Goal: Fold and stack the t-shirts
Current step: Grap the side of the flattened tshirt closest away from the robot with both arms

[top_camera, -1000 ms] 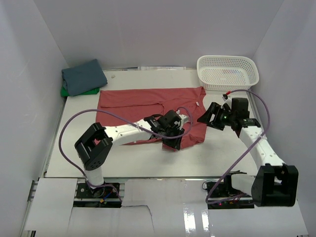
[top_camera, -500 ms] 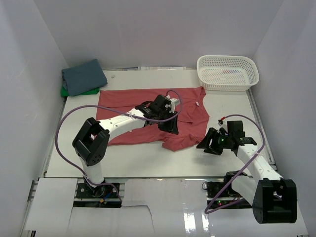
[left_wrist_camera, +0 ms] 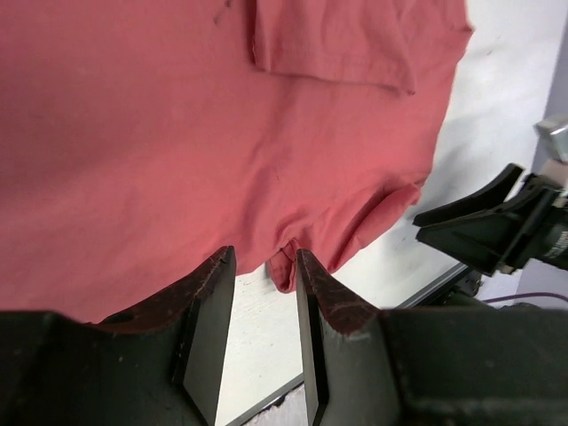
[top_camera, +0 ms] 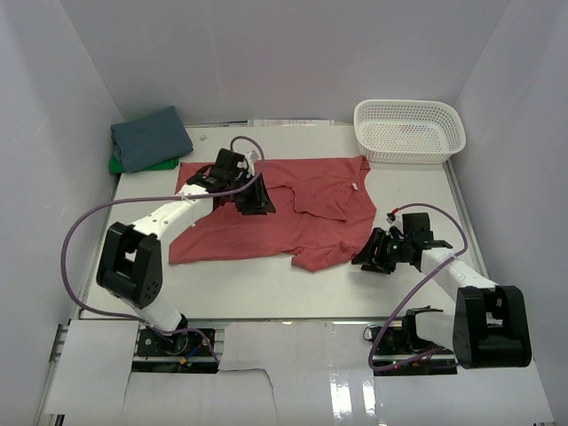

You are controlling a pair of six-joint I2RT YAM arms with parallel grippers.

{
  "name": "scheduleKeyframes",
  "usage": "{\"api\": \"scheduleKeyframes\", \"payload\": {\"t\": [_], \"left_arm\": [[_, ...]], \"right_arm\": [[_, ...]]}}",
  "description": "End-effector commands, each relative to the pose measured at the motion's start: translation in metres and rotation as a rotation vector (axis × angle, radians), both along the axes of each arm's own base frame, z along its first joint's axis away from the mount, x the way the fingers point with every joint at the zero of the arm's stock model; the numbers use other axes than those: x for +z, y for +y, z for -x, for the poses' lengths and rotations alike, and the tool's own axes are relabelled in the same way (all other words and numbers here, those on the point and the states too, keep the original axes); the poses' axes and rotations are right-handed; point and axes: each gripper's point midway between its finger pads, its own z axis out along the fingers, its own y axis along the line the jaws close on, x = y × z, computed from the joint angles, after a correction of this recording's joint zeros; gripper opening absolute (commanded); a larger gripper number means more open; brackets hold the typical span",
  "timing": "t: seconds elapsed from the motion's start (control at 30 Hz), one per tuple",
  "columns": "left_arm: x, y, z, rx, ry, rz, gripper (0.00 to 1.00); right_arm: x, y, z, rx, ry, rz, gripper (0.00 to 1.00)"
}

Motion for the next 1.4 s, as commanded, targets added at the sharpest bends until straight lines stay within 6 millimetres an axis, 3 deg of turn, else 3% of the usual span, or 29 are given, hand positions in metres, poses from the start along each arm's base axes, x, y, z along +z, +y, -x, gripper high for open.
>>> {"api": "scheduleKeyframes", "payload": {"t": [0.0,0.2,0.7,0.97,1.17,1.37], "left_arm": [[0.036,0.017,0.006,0.020,-0.058,0.047,0.44],[0.035,0.040,0.008,0.054,-0.053,0.044,0.44],[0.033,0.052,0.010,0.060,-0.044,0.035,0.44],[0.032,0.055,0.012,0.062,-0.043,0.037,0.44],[0.031,0.058,0.013,0.064,-0.042,0.033,0.44],[0.030,0.062,0.016,0.071,-0.038,0.025,0.44]], "right_arm": [[0.015,0.005,-0.024,0.009,-0.089,-0.010,0.50],[0.013,0.008,-0.033,0.006,-0.098,-0.004,0.51],[0.013,0.027,-0.057,0.026,-0.116,0.004,0.50],[0.011,0.030,-0.062,0.033,-0.135,0.010,0.44],[0.004,0.033,-0.060,0.040,-0.119,0.004,0.35],[-0.004,0.035,-0.055,0.051,-0.095,0.006,0.14]]}}
